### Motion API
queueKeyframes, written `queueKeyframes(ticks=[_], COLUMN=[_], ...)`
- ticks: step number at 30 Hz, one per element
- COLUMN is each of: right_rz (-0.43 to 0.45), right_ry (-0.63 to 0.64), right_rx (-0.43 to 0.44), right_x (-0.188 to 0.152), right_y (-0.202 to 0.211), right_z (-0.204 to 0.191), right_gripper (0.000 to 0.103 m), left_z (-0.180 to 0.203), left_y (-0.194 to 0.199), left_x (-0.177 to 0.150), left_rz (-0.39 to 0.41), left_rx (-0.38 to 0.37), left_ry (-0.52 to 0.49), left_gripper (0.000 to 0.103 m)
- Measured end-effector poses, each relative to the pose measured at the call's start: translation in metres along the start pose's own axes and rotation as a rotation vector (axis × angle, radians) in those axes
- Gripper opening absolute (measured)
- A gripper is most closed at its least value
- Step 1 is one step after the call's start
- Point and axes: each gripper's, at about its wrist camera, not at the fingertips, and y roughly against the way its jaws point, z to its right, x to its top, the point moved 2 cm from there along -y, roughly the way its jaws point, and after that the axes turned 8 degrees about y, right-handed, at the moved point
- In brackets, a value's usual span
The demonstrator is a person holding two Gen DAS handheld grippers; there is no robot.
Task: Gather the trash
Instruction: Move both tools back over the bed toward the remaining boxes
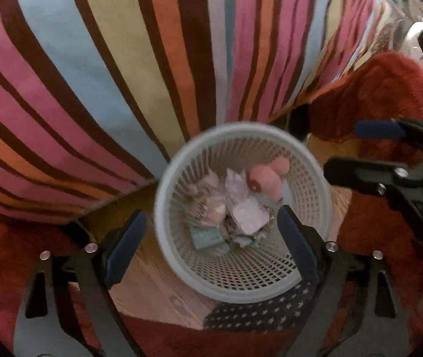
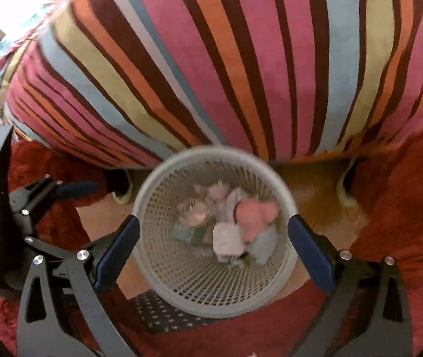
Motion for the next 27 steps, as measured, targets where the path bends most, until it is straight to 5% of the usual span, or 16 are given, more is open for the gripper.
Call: queueKeyframes(ticks=[5, 11, 18, 27], right_rz=[0.185, 0.42, 0.533, 0.529], right_ry=[0.083, 0.13, 0.021, -0.051], right_rx=[-0.022, -0.147, -0.317, -0.391], right_x=[0.041, 0.139, 0.311, 0.476], right_y=[0.06, 0.11, 0.086, 0.02], right_z=[-0.013, -0.015, 0.015, 0.028], right_gripper=[0.095, 0.095, 0.095, 0.095], left_z=[-0.029, -0.096, -0.168, -0.222], left_y=[0.092, 0.165, 0.128, 0.072], left_x=[0.048, 0.17, 0.343, 0.473], left_rz=[0.171, 0.457, 0.524, 0.53], left_rx=[-0.14, 0.023, 0.089, 0.113], left_ry=[0.056, 0.119, 0.195, 0.247], left_gripper=[0.087, 0.087, 0.087, 0.087])
